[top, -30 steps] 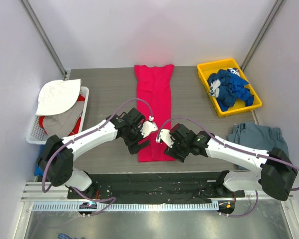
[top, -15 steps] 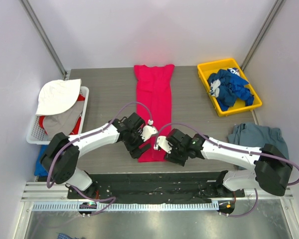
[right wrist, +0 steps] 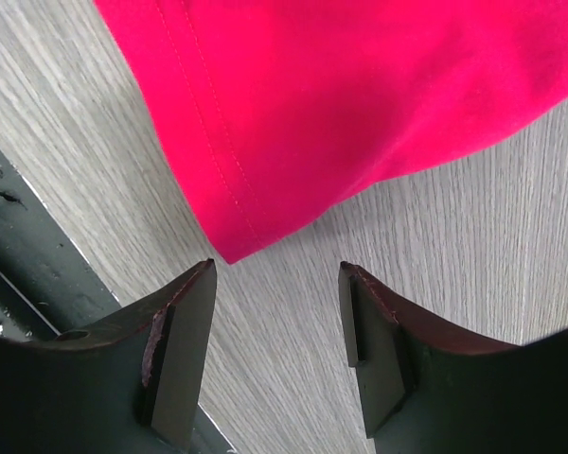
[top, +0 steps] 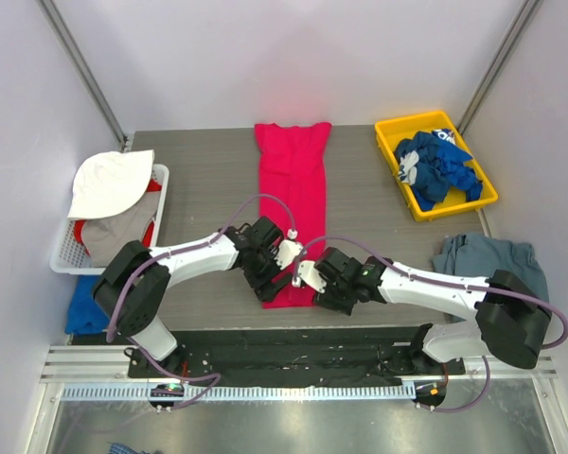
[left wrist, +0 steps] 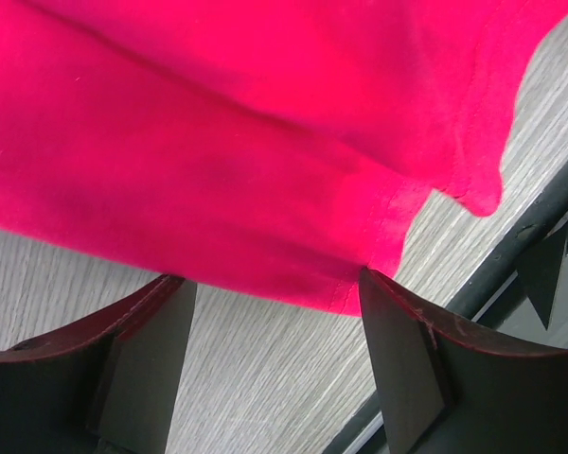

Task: Fold and stack the t-shirts
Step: Fold the tshirt

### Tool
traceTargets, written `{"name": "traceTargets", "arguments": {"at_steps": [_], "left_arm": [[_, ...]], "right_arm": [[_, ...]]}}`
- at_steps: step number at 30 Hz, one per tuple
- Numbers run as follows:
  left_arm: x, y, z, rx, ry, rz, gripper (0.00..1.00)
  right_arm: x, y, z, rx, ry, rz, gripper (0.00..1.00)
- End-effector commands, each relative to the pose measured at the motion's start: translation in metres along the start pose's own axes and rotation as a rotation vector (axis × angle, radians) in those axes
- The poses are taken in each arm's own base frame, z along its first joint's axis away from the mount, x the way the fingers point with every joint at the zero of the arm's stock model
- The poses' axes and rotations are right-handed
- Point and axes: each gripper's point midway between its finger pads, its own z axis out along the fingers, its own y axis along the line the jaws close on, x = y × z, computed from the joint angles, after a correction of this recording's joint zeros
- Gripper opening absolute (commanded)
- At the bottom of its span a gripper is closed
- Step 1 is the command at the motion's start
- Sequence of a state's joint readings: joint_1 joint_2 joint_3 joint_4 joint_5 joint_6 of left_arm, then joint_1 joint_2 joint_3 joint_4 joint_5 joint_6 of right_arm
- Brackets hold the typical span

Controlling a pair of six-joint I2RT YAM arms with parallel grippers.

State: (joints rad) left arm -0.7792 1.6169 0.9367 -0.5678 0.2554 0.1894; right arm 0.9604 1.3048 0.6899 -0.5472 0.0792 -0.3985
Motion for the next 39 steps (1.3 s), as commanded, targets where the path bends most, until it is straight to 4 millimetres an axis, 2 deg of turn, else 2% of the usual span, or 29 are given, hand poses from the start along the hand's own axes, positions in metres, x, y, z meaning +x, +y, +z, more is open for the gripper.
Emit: {"name": "traceTargets", "arguments": {"at_steps": [1,14,21,27,35,36,39], "left_arm": [[-0.017,-0.008,0.002,0.033,-0.045,0.020,0.73],[-0.015,-0.008,0.000,0.015,-0.042,0.030,0.69],[-0.015,-0.009,0.000,0.015,-0.039,0.036,0.68],[-0.015,-0.010,0.003,0.021,-0.034,0.031,0.67],[-0.015,-0.009,0.006,0.018,-0.022,0.034,0.60],[-0.016,-0.010,0.006,0.018,-0.021,0.035,0.56],[-0.015,-0.008,0.008,0.017,-0.016,0.032,0.50]], "right_arm": [[-0.009,-0.005,0.004,0.022,-0.026,-0.017,0.61],[-0.026,-0.007,0.012,0.008,-0.046,-0.027,0.61],[-0.033,-0.007,0.009,0.000,-0.064,-0.016,0.66],[-0.040,-0.006,0.009,-0.014,-0.078,-0.006,0.66],[-0.041,-0.007,0.017,-0.010,-0.066,-0.011,0.59],[-0.039,-0.007,0.018,-0.006,-0.062,-0.014,0.57],[-0.038,-0.009,0.019,0.002,-0.057,-0.013,0.49]]}}
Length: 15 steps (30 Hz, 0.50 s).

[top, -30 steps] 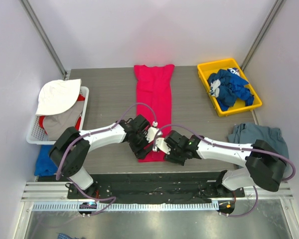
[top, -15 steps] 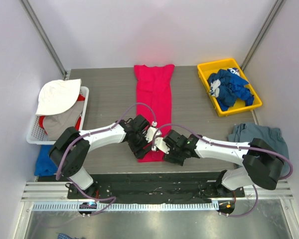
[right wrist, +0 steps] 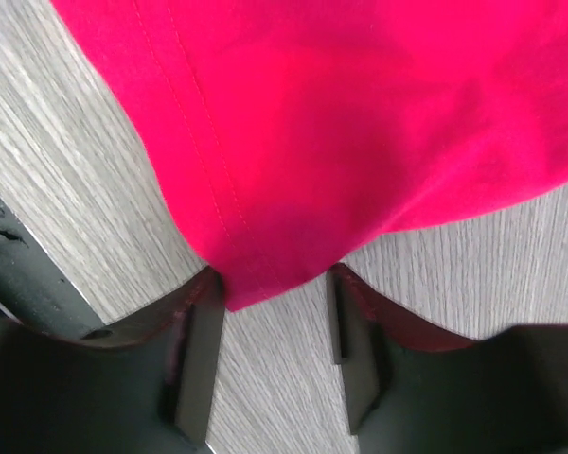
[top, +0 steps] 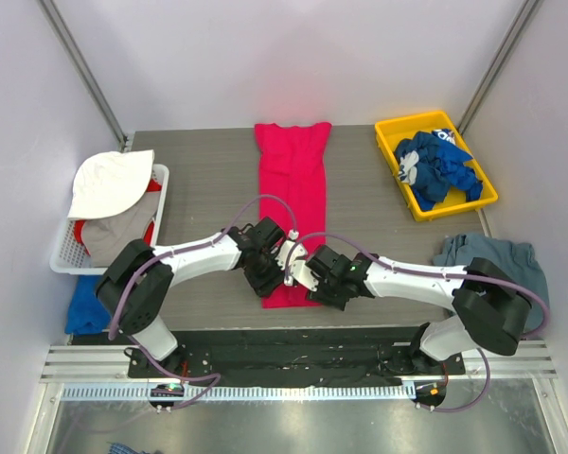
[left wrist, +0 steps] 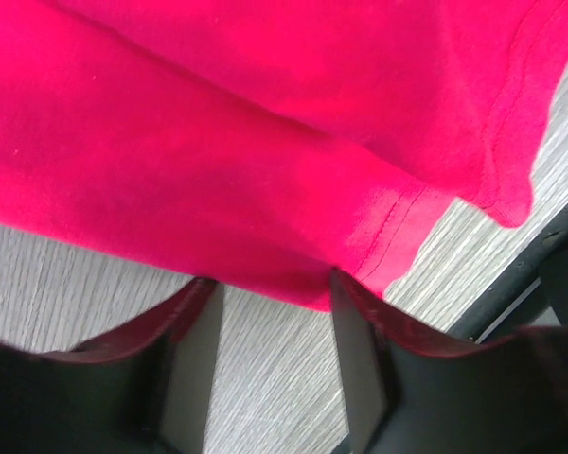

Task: Fold and stack the t-shirts
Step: Fold the tshirt

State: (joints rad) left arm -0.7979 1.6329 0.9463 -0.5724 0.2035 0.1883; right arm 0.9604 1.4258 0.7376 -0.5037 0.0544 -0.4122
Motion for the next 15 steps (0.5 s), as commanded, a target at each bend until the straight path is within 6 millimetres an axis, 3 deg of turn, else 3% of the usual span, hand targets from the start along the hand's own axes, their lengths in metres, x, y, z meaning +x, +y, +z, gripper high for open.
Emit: {"name": "traceTargets", "arguments": {"at_steps": [1,7,8,11,15], "left_arm": [[-0.0162,-0.0121,0.0056,0.060,-0.036,0.019,0.48],[-0.0164,-0.0150,0.0096,0.076,-0.018,0.024,0.27],[-0.0158,-0.0152,0.0099,0.079,-0.016,0.028,0.16],[-0.0147,-0.0172,0.0089,0.082,-0.013,0.035,0.00],[-0.0150,-0.0171,0.0043,0.078,-0.023,0.042,0.00]], "right_arm": [[-0.0254,-0.0107,0.0002,0.042,-0.073,-0.001,0.39],[-0.0220,-0.0114,0.0015,0.051,-0.062,0.004,0.05],[-0.0216,-0.0129,0.0010,0.058,-0.063,0.006,0.02],[-0.0215,-0.0120,-0.0005,0.057,-0.065,0.009,0.01],[-0.0256,-0.0145,-0.0069,0.067,-0.084,0.018,0.01]]}}
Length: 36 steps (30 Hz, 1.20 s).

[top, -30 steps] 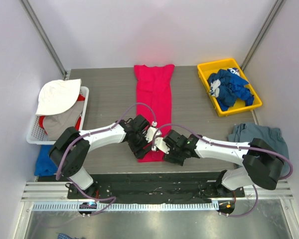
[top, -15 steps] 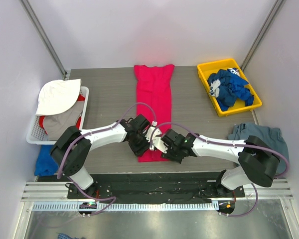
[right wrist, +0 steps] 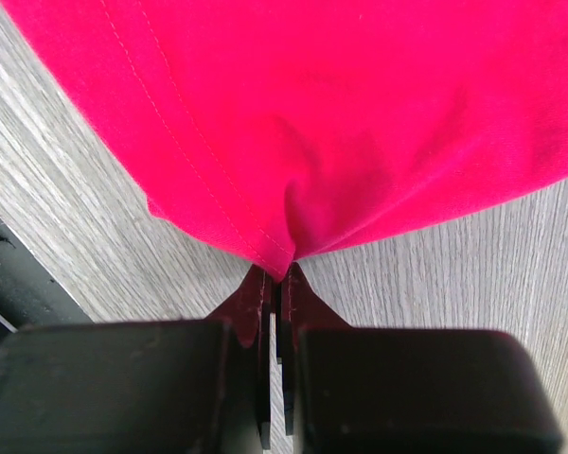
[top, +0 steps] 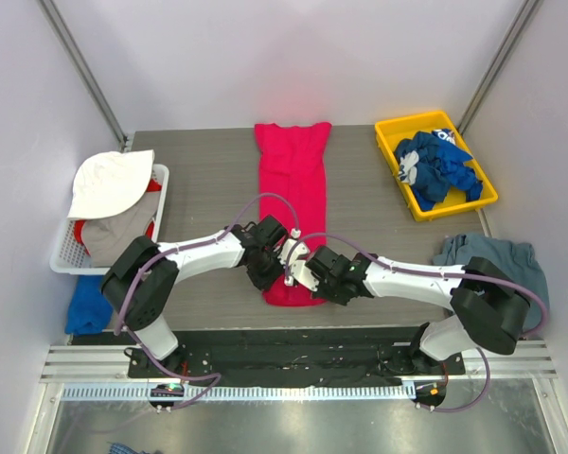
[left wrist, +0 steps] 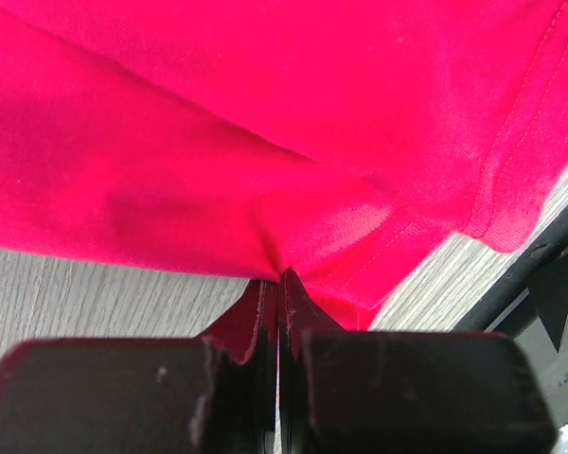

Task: Fold and stack the t-shirts
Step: Fold the tshirt

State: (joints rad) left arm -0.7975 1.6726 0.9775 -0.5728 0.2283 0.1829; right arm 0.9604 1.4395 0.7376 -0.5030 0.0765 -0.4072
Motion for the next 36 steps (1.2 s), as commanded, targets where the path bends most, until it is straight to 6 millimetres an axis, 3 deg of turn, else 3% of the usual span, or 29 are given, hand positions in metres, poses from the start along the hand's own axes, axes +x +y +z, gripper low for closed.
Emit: {"name": "traceTargets", "arguments": {"at_steps": [1,21,36], "left_arm": [[-0.009,-0.016,-0.003,0.050,-0.035,0.054,0.00],[-0.070,0.011,-0.058,-0.133,-0.225,0.123,0.00],[-0.085,0.069,-0.080,-0.291,-0.296,0.057,0.00]], "right_arm": [[-0.029,-0.012,-0.011,0.051,-0.104,0.016,0.01],[-0.059,-0.051,-0.056,0.209,-0.172,0.008,0.01],[-0.072,-0.110,-0.068,0.367,-0.177,0.055,0.01]]}}
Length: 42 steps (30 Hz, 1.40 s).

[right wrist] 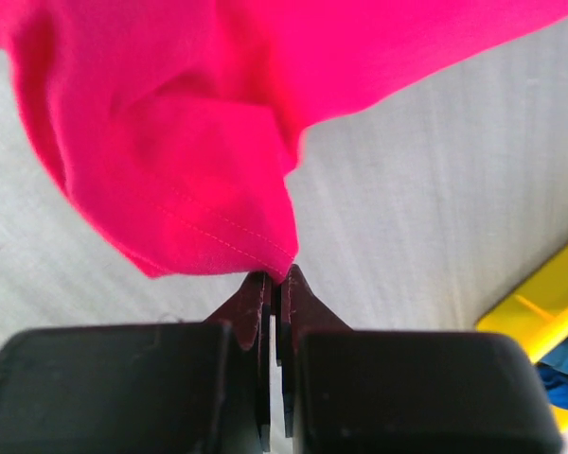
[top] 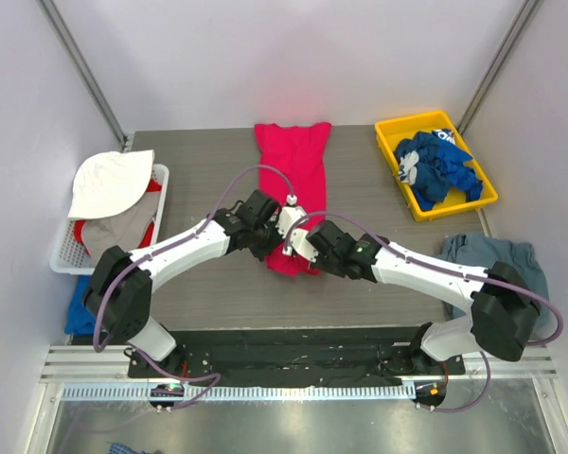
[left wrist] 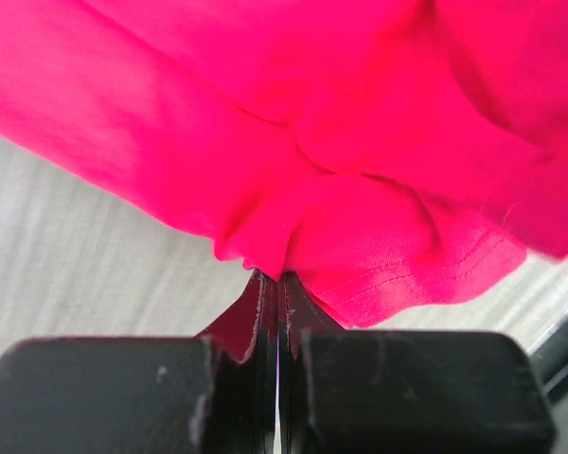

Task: Fold and stack the t-shirts
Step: Fold the tshirt

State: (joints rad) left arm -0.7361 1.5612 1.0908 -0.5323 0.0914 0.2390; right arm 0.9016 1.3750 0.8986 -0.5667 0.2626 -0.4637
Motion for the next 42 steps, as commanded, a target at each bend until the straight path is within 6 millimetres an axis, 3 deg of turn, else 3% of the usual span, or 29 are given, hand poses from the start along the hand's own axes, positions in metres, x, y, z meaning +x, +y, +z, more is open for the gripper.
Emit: {"name": "traceTargets", "arguments": {"at_steps": [1,14,18,22,26,42], "left_arm": [[-0.029,0.025,-0.011,-0.075,-0.088,0.015,0.00],[-0.050,0.082,0.012,-0.127,-0.093,-0.036,0.00],[-0.057,0.097,0.022,-0.132,-0.088,-0.050,0.00],[-0.067,0.113,0.029,-0.145,-0.092,-0.073,0.00],[-0.067,0.122,0.043,-0.146,-0.071,-0.078,0.00],[-0.064,0.128,0.066,-0.137,-0.029,-0.077,0.01]], "right_arm": [[-0.042,-0.044,-0.005,0.122,-0.116,0.047,0.01],[-0.048,-0.116,0.030,0.193,-0.065,0.092,0.01],[-0.053,-0.138,0.039,0.218,-0.053,0.098,0.01],[-0.072,-0.162,0.042,0.257,-0.068,0.105,0.01],[-0.083,-0.173,0.054,0.265,-0.065,0.108,0.01],[-0.108,-0.191,0.083,0.278,-0.069,0.126,0.01]]}}
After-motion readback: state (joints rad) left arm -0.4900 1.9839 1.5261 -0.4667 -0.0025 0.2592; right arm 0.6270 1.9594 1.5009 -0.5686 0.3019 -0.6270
